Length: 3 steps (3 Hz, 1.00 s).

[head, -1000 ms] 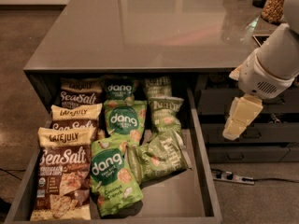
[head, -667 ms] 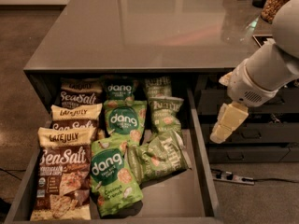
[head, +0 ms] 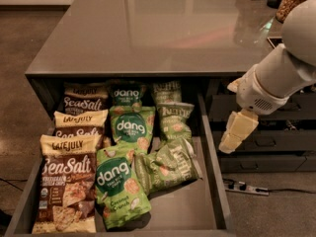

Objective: Pick green jalapeno chip bag from top drawer and place on counter

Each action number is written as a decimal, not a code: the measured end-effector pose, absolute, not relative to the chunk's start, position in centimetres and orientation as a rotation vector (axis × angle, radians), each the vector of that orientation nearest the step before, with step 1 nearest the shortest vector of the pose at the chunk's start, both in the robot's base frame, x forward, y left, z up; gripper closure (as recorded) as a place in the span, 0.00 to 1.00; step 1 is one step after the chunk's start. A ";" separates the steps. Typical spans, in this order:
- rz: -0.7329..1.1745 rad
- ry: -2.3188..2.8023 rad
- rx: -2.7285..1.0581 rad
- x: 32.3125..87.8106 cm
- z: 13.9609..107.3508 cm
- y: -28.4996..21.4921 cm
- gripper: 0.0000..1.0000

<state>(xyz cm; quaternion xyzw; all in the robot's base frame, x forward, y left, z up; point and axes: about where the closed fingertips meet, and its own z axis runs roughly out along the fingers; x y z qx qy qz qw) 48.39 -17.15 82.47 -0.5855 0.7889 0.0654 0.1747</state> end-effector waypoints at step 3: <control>0.287 2.003 -1.859 46.3 78.8 -7.6 0.00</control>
Offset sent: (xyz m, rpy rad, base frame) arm -0.0350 0.1500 -0.0585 0.1213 -0.0747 0.3410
